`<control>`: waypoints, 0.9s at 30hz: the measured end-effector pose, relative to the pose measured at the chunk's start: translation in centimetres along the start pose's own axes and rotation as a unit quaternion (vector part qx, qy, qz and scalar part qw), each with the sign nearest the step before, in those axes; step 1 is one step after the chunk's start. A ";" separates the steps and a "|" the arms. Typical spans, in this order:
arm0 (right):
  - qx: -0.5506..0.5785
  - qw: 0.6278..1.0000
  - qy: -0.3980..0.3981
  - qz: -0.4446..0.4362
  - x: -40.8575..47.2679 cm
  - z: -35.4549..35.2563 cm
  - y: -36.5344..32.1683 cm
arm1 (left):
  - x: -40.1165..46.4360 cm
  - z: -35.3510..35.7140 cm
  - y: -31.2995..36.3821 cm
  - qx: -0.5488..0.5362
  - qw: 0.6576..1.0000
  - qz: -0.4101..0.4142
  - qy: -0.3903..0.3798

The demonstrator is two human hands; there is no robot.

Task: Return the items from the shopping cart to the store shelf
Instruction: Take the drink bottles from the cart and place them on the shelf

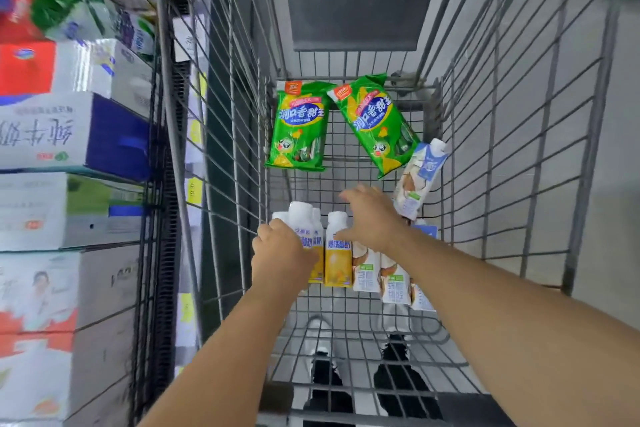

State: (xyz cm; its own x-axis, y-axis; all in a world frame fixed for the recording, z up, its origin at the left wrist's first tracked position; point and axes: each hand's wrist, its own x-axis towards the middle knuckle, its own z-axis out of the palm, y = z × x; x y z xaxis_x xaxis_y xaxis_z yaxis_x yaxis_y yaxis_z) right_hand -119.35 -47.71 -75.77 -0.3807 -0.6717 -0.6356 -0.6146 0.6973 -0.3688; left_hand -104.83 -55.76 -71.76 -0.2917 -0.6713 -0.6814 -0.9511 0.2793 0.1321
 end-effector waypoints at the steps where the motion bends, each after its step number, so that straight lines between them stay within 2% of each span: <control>1: -0.036 0.999 -0.012 -0.006 0.5 0.2 -0.3 | 0.1 -0.4 0.1 -0.018 1.000 -0.003 -0.002; 5: -0.128 0.983 -0.129 -0.009 1.6 1.3 -1.7 | 0.4 -1.0 -0.1 -0.051 0.999 0.002 0.007; 10: -0.106 0.984 -0.141 -0.011 1.5 1.1 -2.6 | 0.5 -0.8 -0.1 -0.067 0.998 -0.010 0.008; 15: -0.069 0.995 -0.071 -0.030 -0.3 1.6 -2.6 | 0.4 -0.8 0.1 -0.079 0.997 -0.012 0.023; 19: 0.058 0.996 -0.024 -0.064 -1.7 2.1 -2.5 | -0.3 -1.2 0.5 -0.166 0.985 -0.034 0.023; 24: 0.226 0.970 0.085 0.036 -2.7 0.8 -1.7 | -1.8 -2.9 1.8 -0.288 0.955 -0.064 0.032; 27: 0.331 0.928 0.149 0.088 -4.7 -2.8 -1.8 | -3.9 -5.0 2.9 -0.382 0.923 -0.028 0.020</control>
State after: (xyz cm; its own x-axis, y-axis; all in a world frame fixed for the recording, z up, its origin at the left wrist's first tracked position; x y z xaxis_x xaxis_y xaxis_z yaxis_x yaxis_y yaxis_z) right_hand -118.33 -46.52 -70.23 -0.6696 -0.5036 -0.5459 -0.0033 0.7371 -0.6758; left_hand -107.02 -55.78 -65.09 -0.2284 -0.6984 -0.6783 -0.7543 -0.3135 0.5768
